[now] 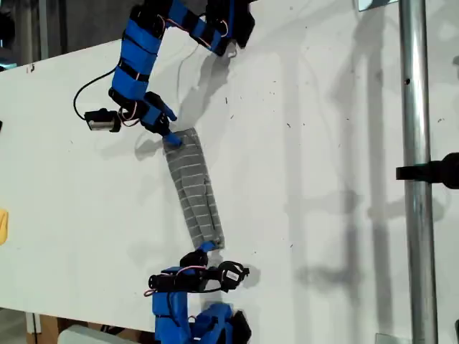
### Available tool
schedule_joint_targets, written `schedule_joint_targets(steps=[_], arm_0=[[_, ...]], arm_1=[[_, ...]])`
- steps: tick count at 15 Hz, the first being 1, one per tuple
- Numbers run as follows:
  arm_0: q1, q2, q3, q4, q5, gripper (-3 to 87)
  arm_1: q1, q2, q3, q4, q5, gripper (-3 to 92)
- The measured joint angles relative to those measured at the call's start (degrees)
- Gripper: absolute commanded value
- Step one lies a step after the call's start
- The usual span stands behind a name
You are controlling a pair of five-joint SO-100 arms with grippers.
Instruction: Grasp corners of a towel and fold twice.
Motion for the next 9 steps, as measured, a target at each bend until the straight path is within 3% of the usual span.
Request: schedule_joint_targets(steps=[5,9], arm_0=[[9.8,33.2,18.0,-1.5,-9.2,20.8],[23.3,59.7,36.0,-8.6,-19.2,8.4]], arm_1=[[2.8,29.0,19.9,5.1,6.8,34.2],[-17.1,51.9,27.8,15.6,28.5,33.9]])
